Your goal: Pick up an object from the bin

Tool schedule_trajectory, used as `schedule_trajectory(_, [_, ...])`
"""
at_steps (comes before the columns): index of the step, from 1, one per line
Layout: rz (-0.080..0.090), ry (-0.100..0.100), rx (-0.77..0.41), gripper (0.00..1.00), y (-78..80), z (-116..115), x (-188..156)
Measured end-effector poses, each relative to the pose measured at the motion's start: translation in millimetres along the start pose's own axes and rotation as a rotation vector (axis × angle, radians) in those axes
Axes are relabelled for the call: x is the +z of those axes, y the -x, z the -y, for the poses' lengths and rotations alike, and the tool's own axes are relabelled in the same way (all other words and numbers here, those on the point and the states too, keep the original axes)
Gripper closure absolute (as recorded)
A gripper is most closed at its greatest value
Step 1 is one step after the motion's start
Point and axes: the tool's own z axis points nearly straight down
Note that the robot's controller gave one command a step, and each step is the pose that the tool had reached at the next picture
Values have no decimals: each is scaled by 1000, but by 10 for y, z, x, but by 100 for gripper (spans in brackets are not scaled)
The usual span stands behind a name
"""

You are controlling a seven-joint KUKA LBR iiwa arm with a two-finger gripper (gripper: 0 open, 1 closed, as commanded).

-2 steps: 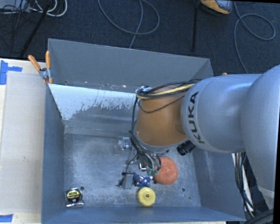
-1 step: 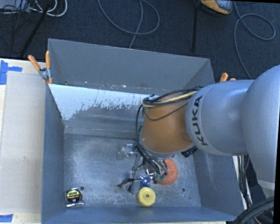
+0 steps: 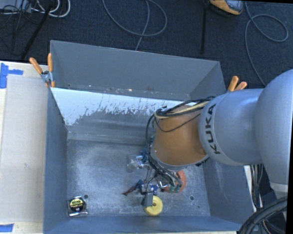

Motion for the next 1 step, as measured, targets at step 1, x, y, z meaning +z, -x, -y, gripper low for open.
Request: schedule_trajectory(1, [6,2,135,100,-270,212,22])
